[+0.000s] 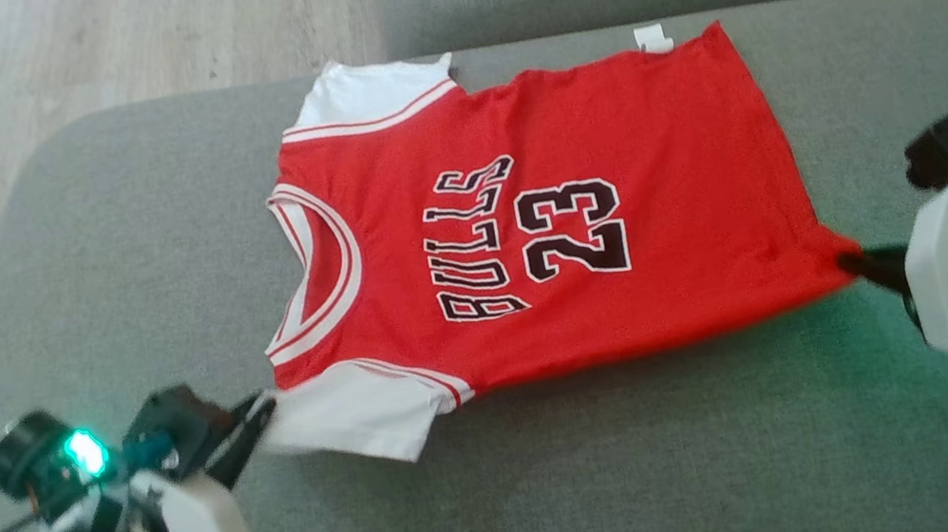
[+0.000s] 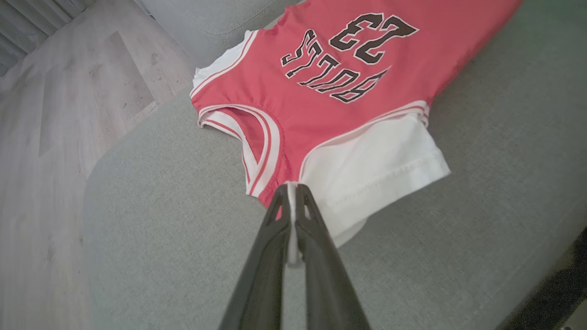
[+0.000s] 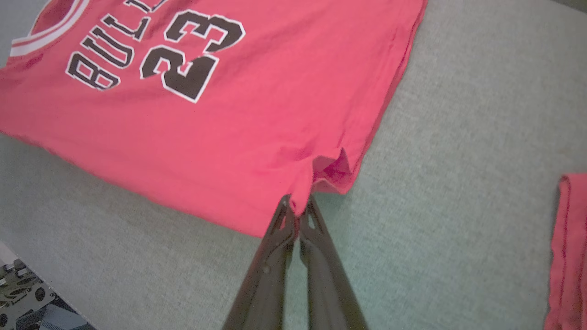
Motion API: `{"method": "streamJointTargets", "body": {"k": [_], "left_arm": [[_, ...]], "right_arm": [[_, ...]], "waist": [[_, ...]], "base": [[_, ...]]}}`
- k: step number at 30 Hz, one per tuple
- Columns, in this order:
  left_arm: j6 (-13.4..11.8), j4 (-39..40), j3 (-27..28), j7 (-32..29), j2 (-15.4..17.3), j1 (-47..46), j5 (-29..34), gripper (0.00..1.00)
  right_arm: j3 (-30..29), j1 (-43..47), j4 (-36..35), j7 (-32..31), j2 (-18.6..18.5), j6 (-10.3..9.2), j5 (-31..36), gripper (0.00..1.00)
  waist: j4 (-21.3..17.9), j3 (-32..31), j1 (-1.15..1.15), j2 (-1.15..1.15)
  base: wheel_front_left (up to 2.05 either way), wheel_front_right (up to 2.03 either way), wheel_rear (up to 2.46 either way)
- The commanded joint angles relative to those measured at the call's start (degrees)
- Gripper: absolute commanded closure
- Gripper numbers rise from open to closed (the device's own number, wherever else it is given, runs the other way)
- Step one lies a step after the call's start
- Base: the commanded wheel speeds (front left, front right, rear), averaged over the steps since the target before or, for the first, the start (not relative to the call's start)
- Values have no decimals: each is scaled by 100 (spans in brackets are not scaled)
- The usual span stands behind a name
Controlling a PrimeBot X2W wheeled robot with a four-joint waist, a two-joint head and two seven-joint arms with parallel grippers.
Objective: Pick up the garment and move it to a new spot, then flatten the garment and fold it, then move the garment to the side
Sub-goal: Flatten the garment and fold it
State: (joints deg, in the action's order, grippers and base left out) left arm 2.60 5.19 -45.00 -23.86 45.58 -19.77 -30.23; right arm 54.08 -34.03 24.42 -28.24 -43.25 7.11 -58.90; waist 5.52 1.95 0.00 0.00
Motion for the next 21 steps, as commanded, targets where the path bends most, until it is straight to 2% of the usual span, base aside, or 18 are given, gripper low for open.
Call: {"method": "streamJointTargets", "body": {"k": [1, 11, 21], "left_arm": [[27, 22, 280, 38, 140, -520, 101, 100], [358, -1122, 63, 15, -316, -1565, 257, 100], [471, -2313, -276, 188, -694, -2673, 413, 100]], "right_arm": [[-147, -271, -110, 31, -89, 37, 75, 100], [-491, -820, 392, 129, 361, 37, 328, 100], [-510, -1338, 964, 279, 782, 37, 639, 100]], "waist": [[-21, 86, 0, 0], [-103, 543, 0, 0], [-257, 1036, 0, 0]], "base": [[0, 0, 0], [0, 0, 0], [0, 0, 0]]}}
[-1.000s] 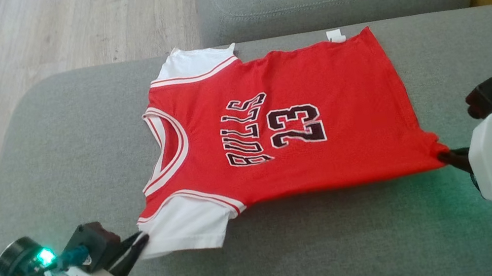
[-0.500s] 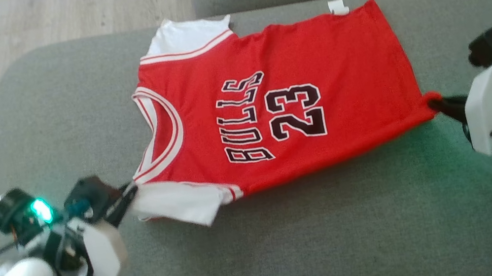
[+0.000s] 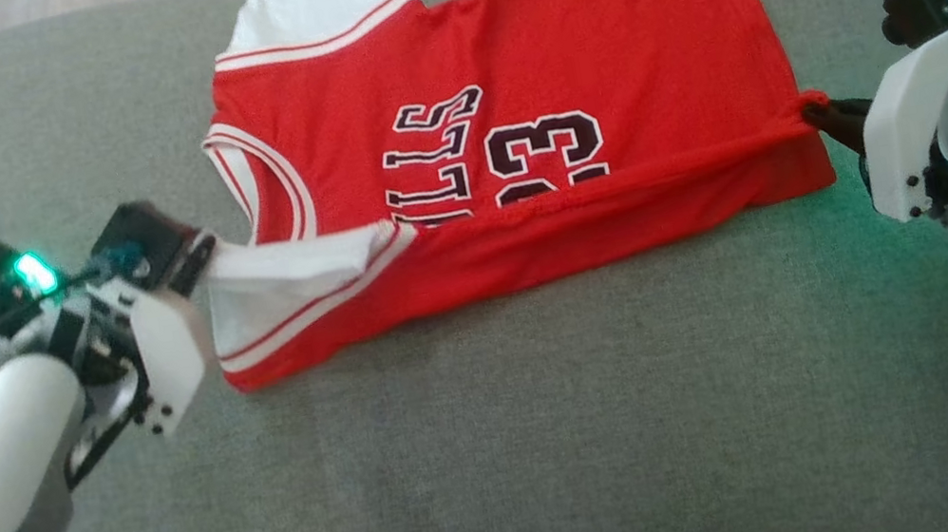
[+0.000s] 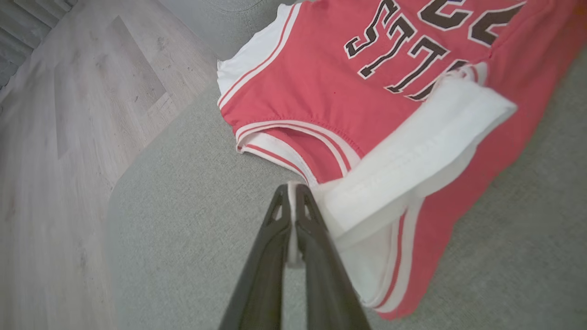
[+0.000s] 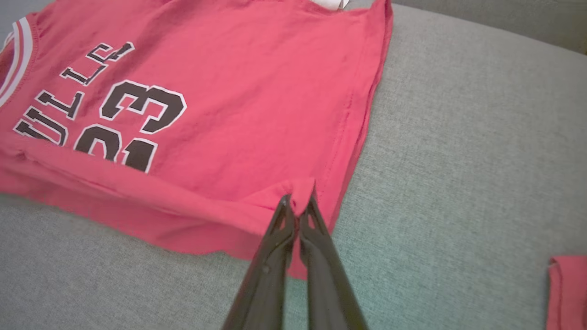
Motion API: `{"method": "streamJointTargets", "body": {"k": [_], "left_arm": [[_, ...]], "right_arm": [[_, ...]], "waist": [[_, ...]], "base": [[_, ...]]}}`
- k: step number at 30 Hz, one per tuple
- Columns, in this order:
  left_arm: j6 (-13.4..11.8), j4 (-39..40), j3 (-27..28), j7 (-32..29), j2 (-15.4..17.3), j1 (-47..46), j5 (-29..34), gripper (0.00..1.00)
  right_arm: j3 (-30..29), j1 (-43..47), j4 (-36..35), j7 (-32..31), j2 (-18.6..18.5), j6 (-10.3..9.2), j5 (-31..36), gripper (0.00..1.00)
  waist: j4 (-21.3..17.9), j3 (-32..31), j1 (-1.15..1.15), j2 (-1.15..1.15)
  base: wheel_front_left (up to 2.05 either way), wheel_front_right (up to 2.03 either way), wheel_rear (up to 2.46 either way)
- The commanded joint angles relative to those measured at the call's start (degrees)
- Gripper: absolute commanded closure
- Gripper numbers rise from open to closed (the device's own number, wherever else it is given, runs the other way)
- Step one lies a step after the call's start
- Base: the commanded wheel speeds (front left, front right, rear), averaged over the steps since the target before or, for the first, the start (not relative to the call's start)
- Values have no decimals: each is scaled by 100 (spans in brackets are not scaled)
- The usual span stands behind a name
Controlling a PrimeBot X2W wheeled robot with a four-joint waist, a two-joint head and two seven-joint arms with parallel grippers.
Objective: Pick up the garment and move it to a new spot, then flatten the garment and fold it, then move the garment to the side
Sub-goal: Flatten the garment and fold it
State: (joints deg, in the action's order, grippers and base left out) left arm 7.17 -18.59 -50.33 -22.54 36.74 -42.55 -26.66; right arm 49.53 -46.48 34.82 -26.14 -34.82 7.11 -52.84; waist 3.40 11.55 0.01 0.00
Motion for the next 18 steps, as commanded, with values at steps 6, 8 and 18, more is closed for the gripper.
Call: {"method": "streamJointTargets", "body": {"k": [6, 8, 18], "left_arm": [[28, -651, -2, 236, -15, -1009, 110, 100], [29, -864, -106, 315, -93, -1160, 102, 100], [-758, -1779, 184, 1557, -724, -1527, 191, 0]], "right_arm": [[-5, -310, 129, 212, 141, 37, 55, 100], [17, -373, 190, 255, 198, 37, 52, 100], [-459, -611, 544, 1629, 518, 37, -20, 0]], "waist": [[-153, 279, -1, 0], [-177, 323, -1, 0], [-189, 279, -1, 0]], "base": [[0, 0, 0], [0, 0, 0], [0, 0, 0]]}}
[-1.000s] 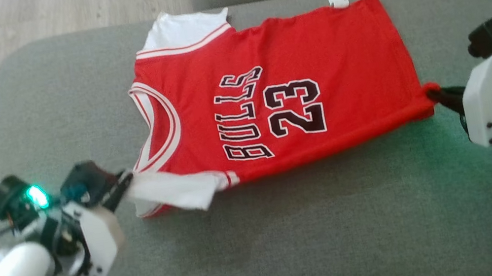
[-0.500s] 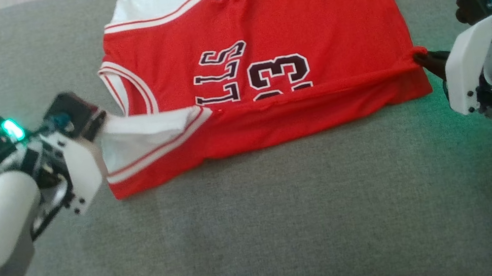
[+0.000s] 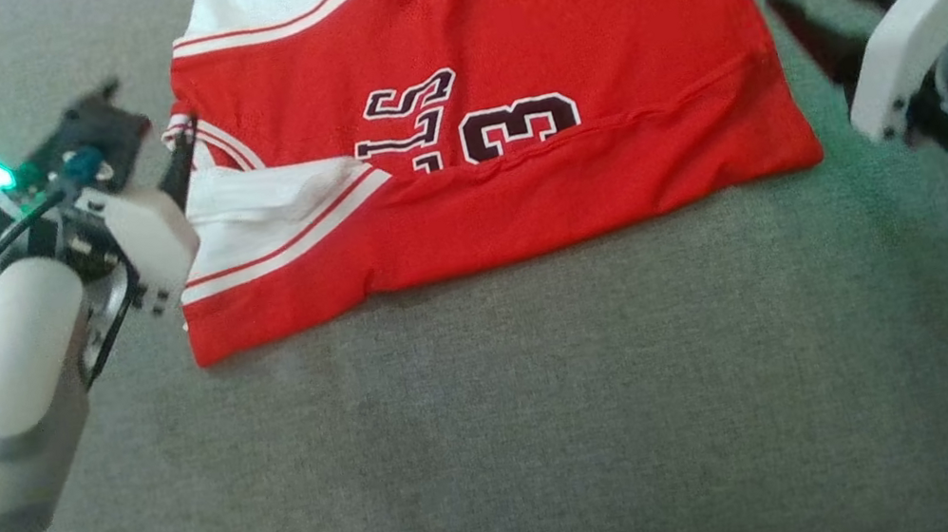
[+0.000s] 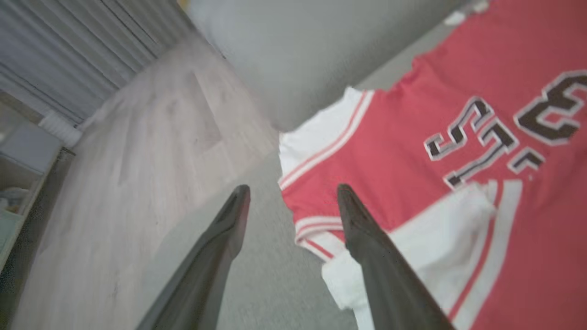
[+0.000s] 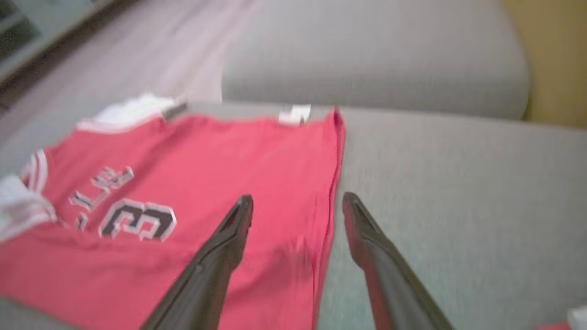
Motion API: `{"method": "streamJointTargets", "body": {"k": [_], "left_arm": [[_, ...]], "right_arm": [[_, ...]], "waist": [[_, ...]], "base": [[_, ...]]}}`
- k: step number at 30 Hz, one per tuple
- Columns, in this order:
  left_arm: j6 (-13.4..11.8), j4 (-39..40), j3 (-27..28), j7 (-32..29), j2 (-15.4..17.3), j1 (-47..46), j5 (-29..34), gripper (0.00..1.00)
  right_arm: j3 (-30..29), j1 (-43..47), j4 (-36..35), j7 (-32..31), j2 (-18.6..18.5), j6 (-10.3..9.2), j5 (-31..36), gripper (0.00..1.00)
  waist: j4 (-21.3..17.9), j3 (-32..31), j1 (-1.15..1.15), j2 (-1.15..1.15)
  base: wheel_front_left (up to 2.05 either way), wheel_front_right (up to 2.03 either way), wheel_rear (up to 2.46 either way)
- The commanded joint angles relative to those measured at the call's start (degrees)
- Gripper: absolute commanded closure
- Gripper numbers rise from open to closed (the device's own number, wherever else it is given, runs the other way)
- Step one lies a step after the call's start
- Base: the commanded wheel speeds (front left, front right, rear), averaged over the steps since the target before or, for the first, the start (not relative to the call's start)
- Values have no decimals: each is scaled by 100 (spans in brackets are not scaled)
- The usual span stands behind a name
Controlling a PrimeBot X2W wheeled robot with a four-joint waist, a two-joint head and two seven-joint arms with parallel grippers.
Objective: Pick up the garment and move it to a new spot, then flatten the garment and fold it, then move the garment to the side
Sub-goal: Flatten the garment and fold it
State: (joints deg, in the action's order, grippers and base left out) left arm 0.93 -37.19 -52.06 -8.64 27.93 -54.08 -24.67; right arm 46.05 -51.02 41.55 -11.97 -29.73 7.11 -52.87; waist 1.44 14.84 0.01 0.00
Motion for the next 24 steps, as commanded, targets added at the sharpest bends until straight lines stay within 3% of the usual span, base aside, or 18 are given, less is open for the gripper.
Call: {"method": "streamJointTargets", "body": {"k": [1, 6, 7, 10, 13, 18, 21, 24], "left_arm": [[-307, 26, 480, 406, 76, -355, -62, 0], [-904, -22, 1185, 1513, -379, 1, -643, 0], [-904, -22, 1185, 1513, -379, 1, -643, 0], [-1293, 184, 1563, 2113, -598, 323, -878, 0], [-1694, 662, 1945, 2332, -761, 799, -967, 0], [-2305, 1861, 2576, 2361, -1140, 2020, -613, 0], [-2453, 2353, 2769, 2362, -1370, 2793, -349, 0], [-2475, 2646, 2928, 2363, -1519, 3401, -72, 0]], "right_arm": [[-242, -159, -102, 505, 75, 37, -47, 0], [-794, -116, 99, 1957, 460, 37, 140, 0], [-794, -116, 99, 1957, 460, 37, 140, 0], [-1174, 6, 164, 2565, 657, 37, 436, 0], [-1935, 263, -7, 2688, 871, 37, 1008, 0], [-3603, 1742, -1303, 2694, 1691, 37, 2637, 0], [-4148, 2739, -1908, 2695, 2246, 37, 3407, 0], [-4390, 3429, -2396, 2696, 2538, 37, 3752, 0]], "waist": [[8, -94, -1, 0], [1, -364, -1, 0], [1, -364, -1, 0], [1, -525, -1, 0], [-12, -680, -1, 0], [55, -909, -1, 0], [92, -1004, -1, 0], [107, -1027, -1, 0]], "base": [[0, 0, 0], [0, 0, 0], [0, 0, 0], [0, 0, 0], [0, 0, 0], [0, 0, 0], [0, 0, 0], [0, 0, 0]]}}
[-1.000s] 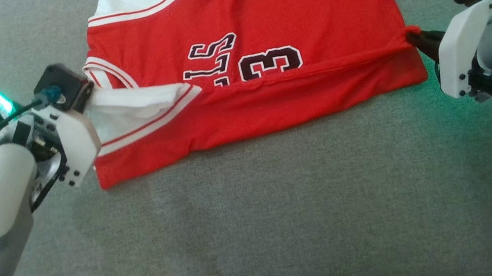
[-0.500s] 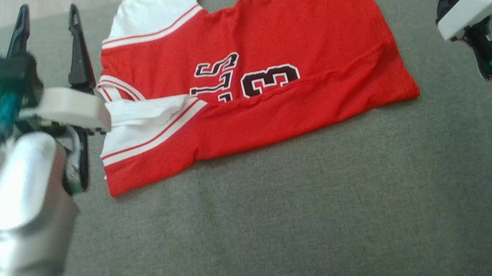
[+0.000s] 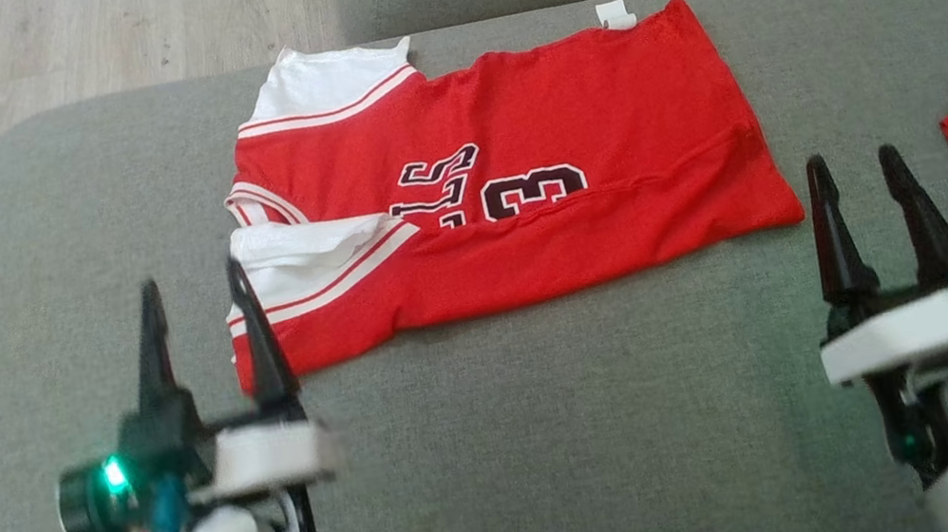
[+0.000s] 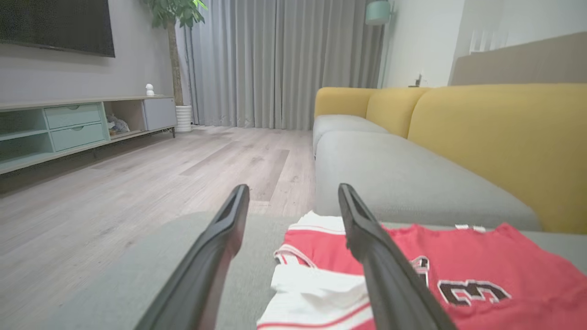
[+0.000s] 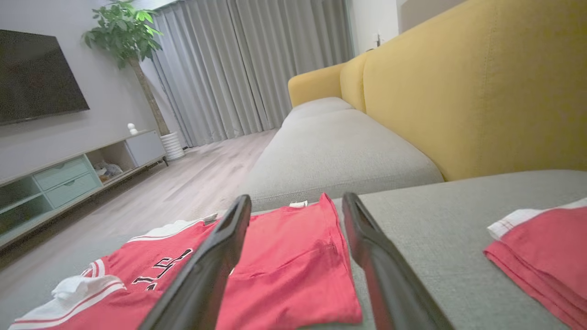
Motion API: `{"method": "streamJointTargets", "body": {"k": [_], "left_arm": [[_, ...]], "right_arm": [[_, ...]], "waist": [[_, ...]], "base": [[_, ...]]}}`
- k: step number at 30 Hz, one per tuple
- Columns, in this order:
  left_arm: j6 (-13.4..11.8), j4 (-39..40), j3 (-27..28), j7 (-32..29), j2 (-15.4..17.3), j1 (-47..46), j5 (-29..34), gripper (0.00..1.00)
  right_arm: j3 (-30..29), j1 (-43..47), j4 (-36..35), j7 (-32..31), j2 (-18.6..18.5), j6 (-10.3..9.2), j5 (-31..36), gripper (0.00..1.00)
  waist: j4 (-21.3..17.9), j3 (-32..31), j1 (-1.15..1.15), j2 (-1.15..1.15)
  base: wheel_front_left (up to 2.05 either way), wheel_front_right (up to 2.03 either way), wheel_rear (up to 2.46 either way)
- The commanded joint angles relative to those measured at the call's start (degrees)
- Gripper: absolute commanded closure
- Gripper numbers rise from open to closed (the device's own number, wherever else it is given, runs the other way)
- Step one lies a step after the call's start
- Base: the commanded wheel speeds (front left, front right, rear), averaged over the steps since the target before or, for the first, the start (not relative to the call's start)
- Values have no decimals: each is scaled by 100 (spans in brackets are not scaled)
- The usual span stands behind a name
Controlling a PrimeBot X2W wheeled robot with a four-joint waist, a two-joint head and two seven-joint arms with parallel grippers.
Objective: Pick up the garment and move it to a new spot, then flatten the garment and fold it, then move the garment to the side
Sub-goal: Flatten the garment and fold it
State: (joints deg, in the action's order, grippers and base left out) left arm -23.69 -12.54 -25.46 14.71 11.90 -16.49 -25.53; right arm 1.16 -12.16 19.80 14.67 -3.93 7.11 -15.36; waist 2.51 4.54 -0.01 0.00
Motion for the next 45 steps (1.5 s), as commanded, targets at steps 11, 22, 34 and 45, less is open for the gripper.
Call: {"method": "streamJointTargets", "body": {"k": [11, 22, 34, 45], "left_arm": [[520, -335, 556, 29, -203, 145, 555, 0], [424, -2269, 633, -243, -236, -791, 613, 0], [750, -3746, 506, -898, -193, -1267, 493, 0], [935, -3934, 198, -628, -269, -1412, 642, 100]], "right_arm": [[91, 145, -869, 24, 102, 37, 56, 0], [225, -28, -976, -43, 104, 37, 26, 0], [218, -82, -1005, -30, 105, 37, -240, 0], [257, -114, -842, -101, 105, 37, -221, 0]], "waist": [[-26, 356, 1, 0], [-228, 886, 1, 0], [-373, 1009, 1, 0], [-267, 794, 1, 0]], "base": [[0, 0, 0], [0, 0, 0], [0, 0, 0], [0, 0, 0]]}}
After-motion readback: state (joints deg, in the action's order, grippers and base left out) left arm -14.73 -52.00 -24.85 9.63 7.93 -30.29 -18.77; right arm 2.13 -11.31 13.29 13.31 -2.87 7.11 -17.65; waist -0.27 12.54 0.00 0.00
